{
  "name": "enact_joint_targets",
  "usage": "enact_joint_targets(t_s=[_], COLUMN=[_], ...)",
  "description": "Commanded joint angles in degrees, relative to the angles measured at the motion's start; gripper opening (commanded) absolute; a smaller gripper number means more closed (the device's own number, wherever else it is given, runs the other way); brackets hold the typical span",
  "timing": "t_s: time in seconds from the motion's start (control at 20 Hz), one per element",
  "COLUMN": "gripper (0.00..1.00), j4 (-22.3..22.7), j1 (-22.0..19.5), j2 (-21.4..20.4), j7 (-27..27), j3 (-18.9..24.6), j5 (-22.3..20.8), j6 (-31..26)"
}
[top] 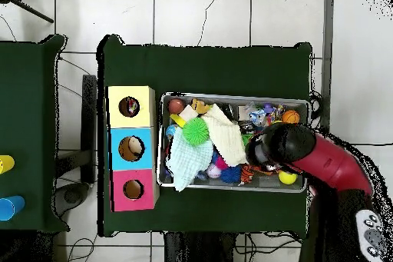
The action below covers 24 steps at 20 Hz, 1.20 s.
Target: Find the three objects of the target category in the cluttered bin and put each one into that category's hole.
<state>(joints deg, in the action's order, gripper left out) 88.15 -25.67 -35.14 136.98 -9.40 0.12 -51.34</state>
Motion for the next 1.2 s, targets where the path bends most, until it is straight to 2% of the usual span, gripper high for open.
enact_joint_targets(t_s=[0.05, 0.35, 0.55, 0.75, 1.05, 1.2], gripper=[1.0, 1.0, 1.0, 1.0, 1.0, 1.0], j4=[-12.6, -21.46, -21.87, -21.14, -23.22, -23.19], j1=[-4.06, -5.31, -7.47, -9.35, -11.91, -11.73], j2=[0.51, 6.21, 9.53, 11.06, 14.3, 15.46], j7=[-5.98, -10.17, -12.17, -12.96, -14.47, -13.05], j3=[5.57, 5.76, 9.11, 12.6, 16.18, 16.45], j5=[-0.69, -8.55, -9.45, -9.37, -10.31, -11.28], j6=[-6.9, 1.54, 6.84, 10.71, 12.94, 14.53])
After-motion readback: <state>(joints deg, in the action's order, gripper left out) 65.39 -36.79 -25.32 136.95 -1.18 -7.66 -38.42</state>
